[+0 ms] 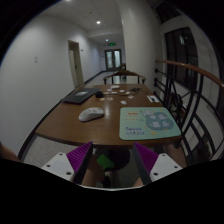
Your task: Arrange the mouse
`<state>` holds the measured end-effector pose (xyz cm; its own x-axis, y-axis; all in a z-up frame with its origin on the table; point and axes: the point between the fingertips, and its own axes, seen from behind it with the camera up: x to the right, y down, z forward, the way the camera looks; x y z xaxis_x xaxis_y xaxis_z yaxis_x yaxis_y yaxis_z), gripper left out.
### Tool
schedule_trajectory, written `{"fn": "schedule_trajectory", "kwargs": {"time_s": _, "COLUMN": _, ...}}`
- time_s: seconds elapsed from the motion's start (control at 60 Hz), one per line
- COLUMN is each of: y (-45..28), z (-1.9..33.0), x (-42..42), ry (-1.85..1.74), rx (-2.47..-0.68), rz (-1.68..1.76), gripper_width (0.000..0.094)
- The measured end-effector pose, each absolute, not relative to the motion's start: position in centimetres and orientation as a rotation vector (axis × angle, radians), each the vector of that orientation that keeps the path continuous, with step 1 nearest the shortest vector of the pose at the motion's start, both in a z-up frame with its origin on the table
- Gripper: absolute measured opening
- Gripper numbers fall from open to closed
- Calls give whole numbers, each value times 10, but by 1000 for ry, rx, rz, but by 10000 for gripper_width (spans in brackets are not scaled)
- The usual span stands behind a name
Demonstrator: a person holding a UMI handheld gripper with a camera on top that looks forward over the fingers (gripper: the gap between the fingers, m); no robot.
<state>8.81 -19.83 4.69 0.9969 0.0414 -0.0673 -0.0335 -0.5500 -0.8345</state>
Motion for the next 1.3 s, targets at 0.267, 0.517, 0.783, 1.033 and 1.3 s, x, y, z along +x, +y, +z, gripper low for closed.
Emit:
{"fn": "schedule_trajectory", "kwargs": {"time_s": 0.267, "y": -125, "z": 13, "x": 10, "ry": -162, "rx": -2190, "rz": 173, "gripper_width": 807}}
{"fn": "schedule_trajectory", "kwargs": {"time_s": 0.517, "y": -44, "z": -14, "x": -43, "ry": -249, "rx": -2204, "rz": 226, "gripper_width": 807}}
{"fn": "schedule_trajectory", "kwargs": {"time_s": 0.783, "y": 20, "z": -16, "x": -76, "ry": -282, "rx": -2235, "rz": 211, "gripper_width": 811}}
{"fn": "schedule_trajectory", "kwargs": {"time_s": 1.033, "y": 72, "z": -17, "x": -85, "ry": -193, "rx": -2274, "rz": 149, "gripper_width": 809}}
{"fn": "schedule_trajectory", "kwargs": {"time_s": 1.3, "y": 103, "z": -19, "x": -80, "ry": -81, "rx": -2273, "rz": 126, "gripper_width": 474}}
